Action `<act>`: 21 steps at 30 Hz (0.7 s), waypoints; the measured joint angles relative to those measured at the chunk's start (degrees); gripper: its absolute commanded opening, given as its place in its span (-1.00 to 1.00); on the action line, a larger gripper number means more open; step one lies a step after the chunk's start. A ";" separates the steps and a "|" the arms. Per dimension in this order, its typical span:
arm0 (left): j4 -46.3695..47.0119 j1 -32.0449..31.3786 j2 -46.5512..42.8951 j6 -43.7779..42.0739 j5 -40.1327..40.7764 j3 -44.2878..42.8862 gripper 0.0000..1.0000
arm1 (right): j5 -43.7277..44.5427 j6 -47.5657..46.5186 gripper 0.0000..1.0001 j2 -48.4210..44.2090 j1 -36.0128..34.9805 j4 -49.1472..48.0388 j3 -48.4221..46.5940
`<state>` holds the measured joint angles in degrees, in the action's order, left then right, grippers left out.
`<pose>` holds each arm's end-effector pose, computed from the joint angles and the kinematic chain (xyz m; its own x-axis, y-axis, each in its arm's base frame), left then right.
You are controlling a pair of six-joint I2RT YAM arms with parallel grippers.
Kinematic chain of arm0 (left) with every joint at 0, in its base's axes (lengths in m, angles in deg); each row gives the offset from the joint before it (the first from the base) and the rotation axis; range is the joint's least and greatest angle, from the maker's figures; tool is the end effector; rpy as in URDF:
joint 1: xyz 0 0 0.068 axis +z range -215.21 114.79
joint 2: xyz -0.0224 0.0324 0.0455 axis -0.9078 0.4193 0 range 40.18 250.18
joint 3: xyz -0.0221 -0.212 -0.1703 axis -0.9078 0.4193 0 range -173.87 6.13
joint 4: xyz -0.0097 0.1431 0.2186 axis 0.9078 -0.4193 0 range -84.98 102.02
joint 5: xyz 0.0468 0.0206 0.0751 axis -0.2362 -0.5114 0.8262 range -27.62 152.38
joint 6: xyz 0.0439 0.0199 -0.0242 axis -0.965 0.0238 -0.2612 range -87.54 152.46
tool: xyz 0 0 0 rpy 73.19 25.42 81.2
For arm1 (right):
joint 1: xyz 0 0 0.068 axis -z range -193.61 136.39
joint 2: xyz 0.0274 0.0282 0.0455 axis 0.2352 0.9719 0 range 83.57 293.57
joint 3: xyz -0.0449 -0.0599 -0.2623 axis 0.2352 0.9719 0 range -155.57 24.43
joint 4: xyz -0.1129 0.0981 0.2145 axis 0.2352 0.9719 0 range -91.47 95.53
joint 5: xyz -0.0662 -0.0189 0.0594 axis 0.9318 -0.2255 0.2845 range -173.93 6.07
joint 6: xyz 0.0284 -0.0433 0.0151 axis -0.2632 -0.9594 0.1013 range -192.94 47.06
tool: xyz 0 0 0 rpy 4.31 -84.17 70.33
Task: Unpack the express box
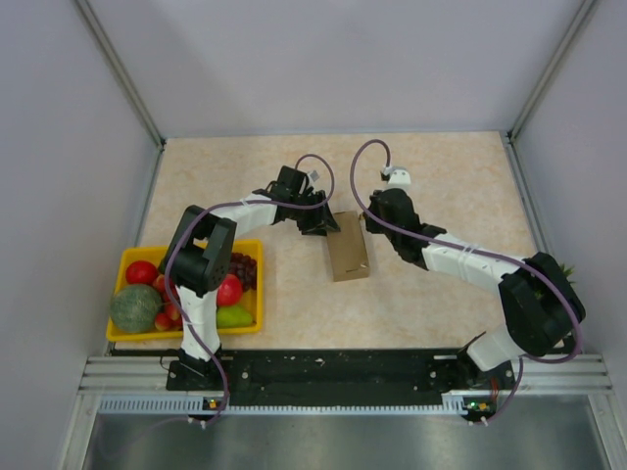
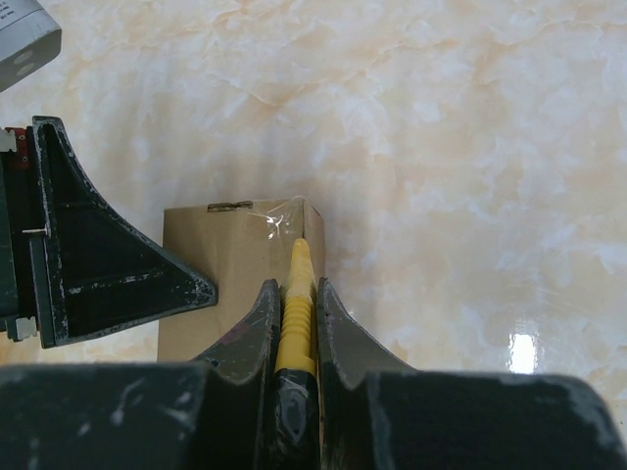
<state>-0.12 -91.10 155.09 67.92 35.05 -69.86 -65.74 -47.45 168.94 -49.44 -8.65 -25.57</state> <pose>0.3760 -0.2006 0.1635 -0.9456 -0.1139 -0.3047 0.1215 0.7454 -0.6555 0.2727 0.1831 0.2328 -0.4890 0.1512 -0.8591 -0.1358 0.9597 0.2462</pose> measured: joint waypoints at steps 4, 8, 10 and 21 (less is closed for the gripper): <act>0.00 0.00 0.00 0.13 0.00 0.00 -0.46 | -0.02 0.00 -1.00 0.13 0.02 0.13 0.00; 0.02 0.00 0.00 0.15 0.00 0.00 -0.47 | -0.04 0.00 -1.00 0.44 0.02 0.26 -0.39; 0.00 0.00 0.00 0.17 0.00 0.00 -0.47 | -0.04 0.00 -1.00 0.76 0.02 0.28 -0.66; 0.00 0.00 0.00 0.17 0.02 0.00 -0.49 | -0.33 -1.95 -1.00 0.79 0.02 0.15 -0.72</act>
<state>-0.12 -91.10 155.09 68.10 35.07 -69.86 -66.06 -49.39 169.72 -49.42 -8.50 -26.29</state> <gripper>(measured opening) 0.495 0.091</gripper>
